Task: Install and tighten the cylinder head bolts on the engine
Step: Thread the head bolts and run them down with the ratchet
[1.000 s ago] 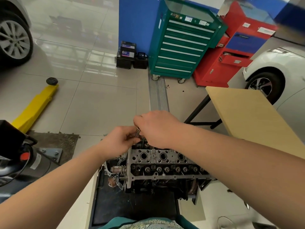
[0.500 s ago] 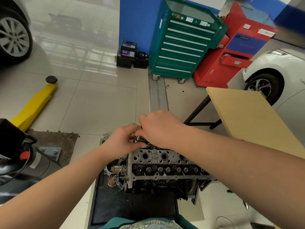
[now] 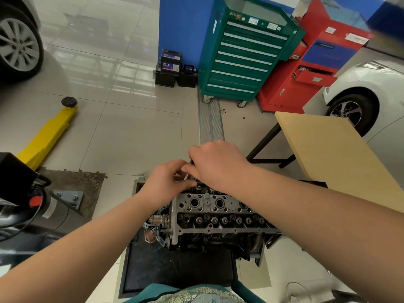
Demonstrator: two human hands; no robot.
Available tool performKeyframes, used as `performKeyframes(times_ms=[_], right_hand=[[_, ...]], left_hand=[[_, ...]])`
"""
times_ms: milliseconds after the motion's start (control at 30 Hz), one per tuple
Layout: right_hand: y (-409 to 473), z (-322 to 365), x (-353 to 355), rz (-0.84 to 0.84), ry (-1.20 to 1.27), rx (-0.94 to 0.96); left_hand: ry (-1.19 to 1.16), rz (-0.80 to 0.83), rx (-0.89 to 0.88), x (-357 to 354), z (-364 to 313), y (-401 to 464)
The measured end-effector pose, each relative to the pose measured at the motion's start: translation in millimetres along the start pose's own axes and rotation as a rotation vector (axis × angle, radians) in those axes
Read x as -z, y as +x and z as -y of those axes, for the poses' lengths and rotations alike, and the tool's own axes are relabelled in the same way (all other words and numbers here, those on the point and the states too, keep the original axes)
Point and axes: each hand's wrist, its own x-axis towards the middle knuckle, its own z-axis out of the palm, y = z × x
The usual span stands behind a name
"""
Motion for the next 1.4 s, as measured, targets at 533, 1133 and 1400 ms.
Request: performKeyframes(times_ms=[533, 1133, 1400], right_hand=[[-5, -13, -2, 0.012, 0.033, 0.123], [-2, -13, -8, 0.032, -0.023, 0.010], [-4, -20, -7, 0.071, 0.110, 0.258]], left_hand=[[0.090, -0.012, -0.087, 8, -6, 4], [-0.054, 0.186, -0.041, 13, -11, 4], [0.092, 0.203, -0.030, 14, -3, 14]])
